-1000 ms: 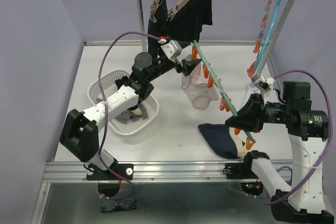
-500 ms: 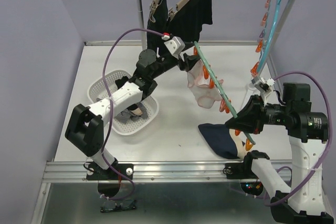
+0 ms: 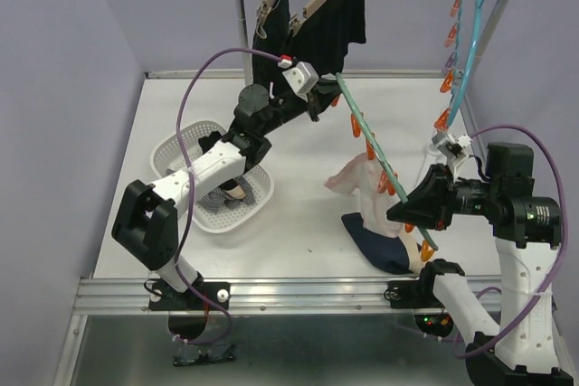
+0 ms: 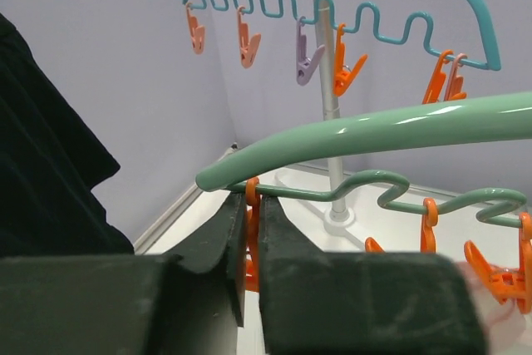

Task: Remove the underwear clipped to the hanger
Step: Remove the underwear from the hanger.

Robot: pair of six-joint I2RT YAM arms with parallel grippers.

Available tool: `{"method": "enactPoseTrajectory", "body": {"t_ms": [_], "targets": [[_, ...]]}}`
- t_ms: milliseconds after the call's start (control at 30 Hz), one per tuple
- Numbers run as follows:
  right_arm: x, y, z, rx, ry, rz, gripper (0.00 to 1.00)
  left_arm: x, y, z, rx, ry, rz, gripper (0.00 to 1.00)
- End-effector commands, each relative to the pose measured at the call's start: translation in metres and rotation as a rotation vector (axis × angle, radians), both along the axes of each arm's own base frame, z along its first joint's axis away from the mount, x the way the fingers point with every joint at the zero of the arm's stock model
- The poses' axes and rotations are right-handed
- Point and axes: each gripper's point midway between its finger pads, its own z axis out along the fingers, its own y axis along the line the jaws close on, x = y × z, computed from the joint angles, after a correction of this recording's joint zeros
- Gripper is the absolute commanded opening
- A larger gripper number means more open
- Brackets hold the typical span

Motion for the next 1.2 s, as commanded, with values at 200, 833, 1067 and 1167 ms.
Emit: {"method": "enactPoseTrajectory", "body": {"t_ms": [200, 833, 1067, 1167], "targets": [[0.004, 0.001, 0.016, 0.016, -0.098, 0.031, 0.00, -0.019, 0.047, 0.034, -0.070, -0.069, 0.142, 0.74], [0.023, -0.002, 0.004, -0.014, -0.087, -0.011, 0.01, -0.135, 0.004, -0.021, -0.042, 0.163, -0.147, 0.89], [0.024, -0.004, 0.003, -0.010, -0.086, -0.026, 0.01, -0.131, -0.030, -0.044, -0.028, 0.198, -0.184, 0.89], [0.023, -0.004, 0.003, -0.007, -0.089, -0.029, 0.00, -0.125, -0.041, -0.055, -0.019, 0.218, -0.182, 0.89]]}}
